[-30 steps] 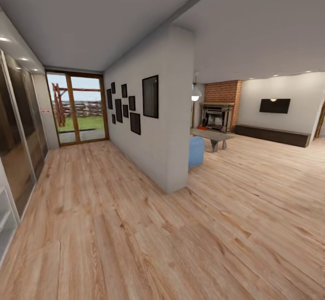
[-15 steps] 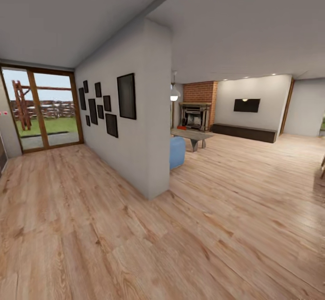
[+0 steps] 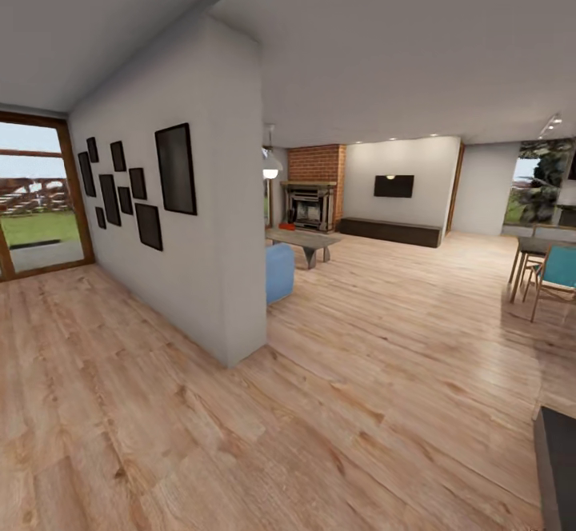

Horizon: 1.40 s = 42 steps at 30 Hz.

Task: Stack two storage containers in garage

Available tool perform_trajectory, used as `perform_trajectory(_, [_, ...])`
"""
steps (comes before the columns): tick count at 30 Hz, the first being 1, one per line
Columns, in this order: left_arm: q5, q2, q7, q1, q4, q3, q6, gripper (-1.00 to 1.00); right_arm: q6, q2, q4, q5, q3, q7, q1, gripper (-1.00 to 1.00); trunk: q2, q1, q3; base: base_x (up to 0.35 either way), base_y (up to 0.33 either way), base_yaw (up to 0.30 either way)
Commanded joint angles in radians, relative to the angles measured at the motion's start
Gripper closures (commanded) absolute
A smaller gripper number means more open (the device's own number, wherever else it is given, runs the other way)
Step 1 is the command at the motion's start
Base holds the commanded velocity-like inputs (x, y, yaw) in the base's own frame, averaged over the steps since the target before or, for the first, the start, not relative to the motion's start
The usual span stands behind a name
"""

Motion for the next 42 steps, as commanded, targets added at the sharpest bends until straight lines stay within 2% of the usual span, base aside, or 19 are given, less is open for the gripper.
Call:
perform_trajectory(1, [0.004, 0.000, 0.002, 0.000, 0.000, -0.002, -0.003, -1.00, -0.004, 0.000, 0.003, -0.002, 0.008, -0.003, -0.002, -1.00, -0.001, 0.001, -0.001, 0.326, 0.000, -0.290])
perform_trajectory(22, [0.004, 0.000, 0.002, 0.000, 0.000, -0.002, -0.001, -1.00, -0.005, 0.000, 0.003, -0.002, 0.008, -0.003, -0.002, -1.00, -0.001, 0.001, -0.001, 0.326, 0.000, -0.289])
perform_trajectory(42, [0.004, 0.001, 0.002, 0.000, 0.000, -0.002, 0.001, -1.00, -0.004, -0.001, 0.003, -0.002, 0.008, -0.001, -0.002, -1.00, -0.001, 0.001, -0.001, 0.325, 0.020, -0.016])
